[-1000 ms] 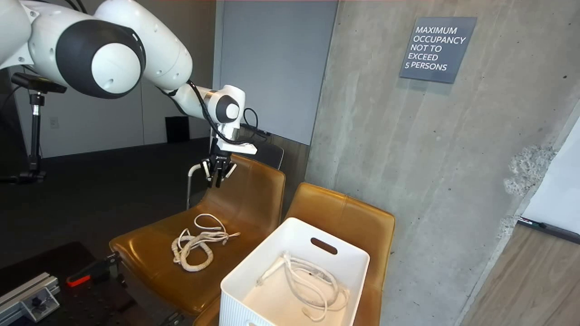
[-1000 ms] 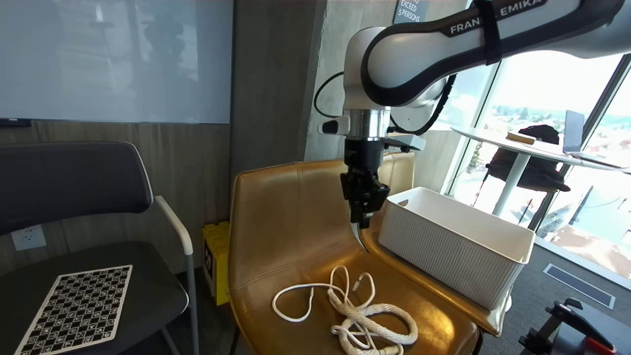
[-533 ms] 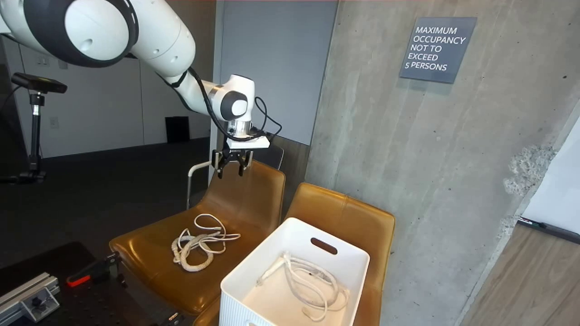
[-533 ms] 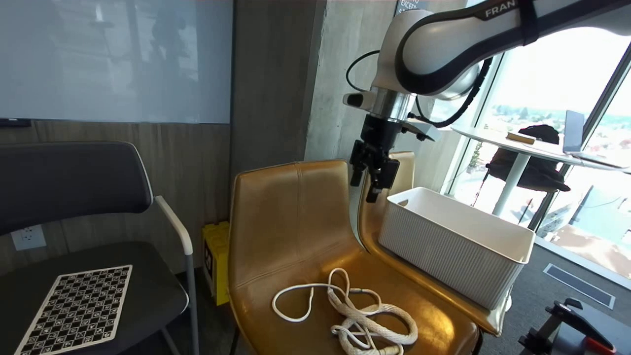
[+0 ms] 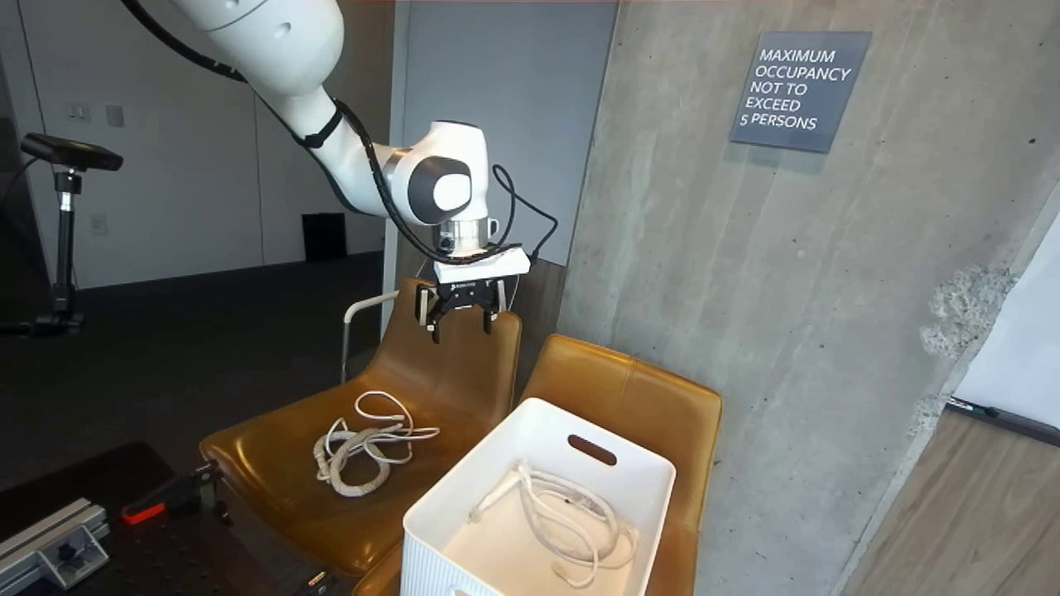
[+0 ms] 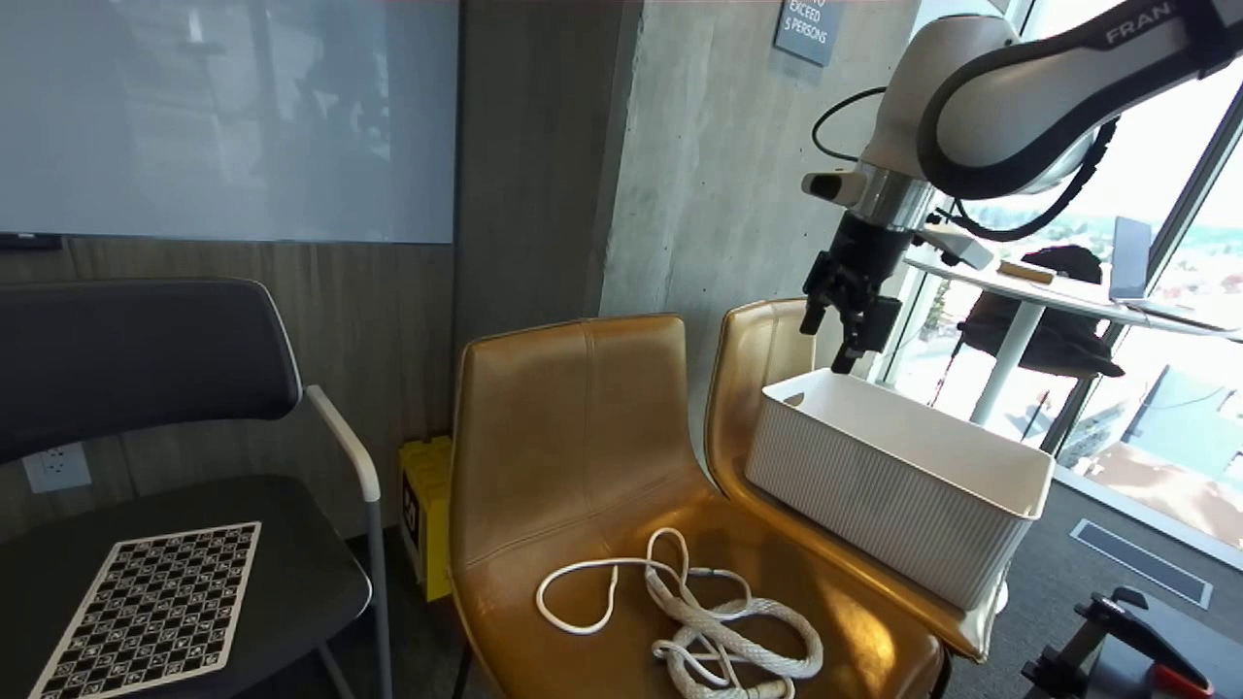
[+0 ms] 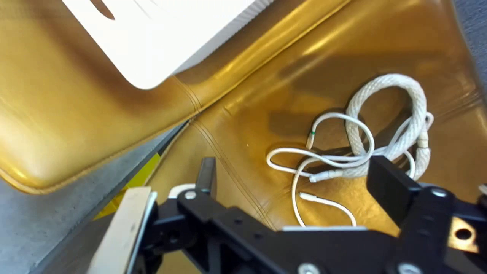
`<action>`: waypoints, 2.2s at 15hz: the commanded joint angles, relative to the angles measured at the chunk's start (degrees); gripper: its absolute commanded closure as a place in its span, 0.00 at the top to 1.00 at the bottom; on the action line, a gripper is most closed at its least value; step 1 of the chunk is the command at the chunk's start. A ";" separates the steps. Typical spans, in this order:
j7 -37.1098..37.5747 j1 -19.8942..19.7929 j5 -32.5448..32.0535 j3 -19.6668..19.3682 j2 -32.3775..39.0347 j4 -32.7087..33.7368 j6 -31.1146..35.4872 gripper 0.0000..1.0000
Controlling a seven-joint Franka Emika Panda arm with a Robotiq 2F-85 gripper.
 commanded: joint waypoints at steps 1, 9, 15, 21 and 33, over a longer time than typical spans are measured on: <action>-4.65 -5.40 -0.76 -2.15 -6.75 -4.63 -1.64 1.00; -33.65 -16.89 11.13 -2.20 0.08 11.00 -10.10 1.00; -34.52 -16.55 11.55 -3.96 1.31 12.50 -11.66 1.00; -38.70 -17.31 10.78 -4.01 3.92 12.36 -8.79 1.00; -46.28 -17.82 8.88 -4.05 16.23 9.69 6.27 1.00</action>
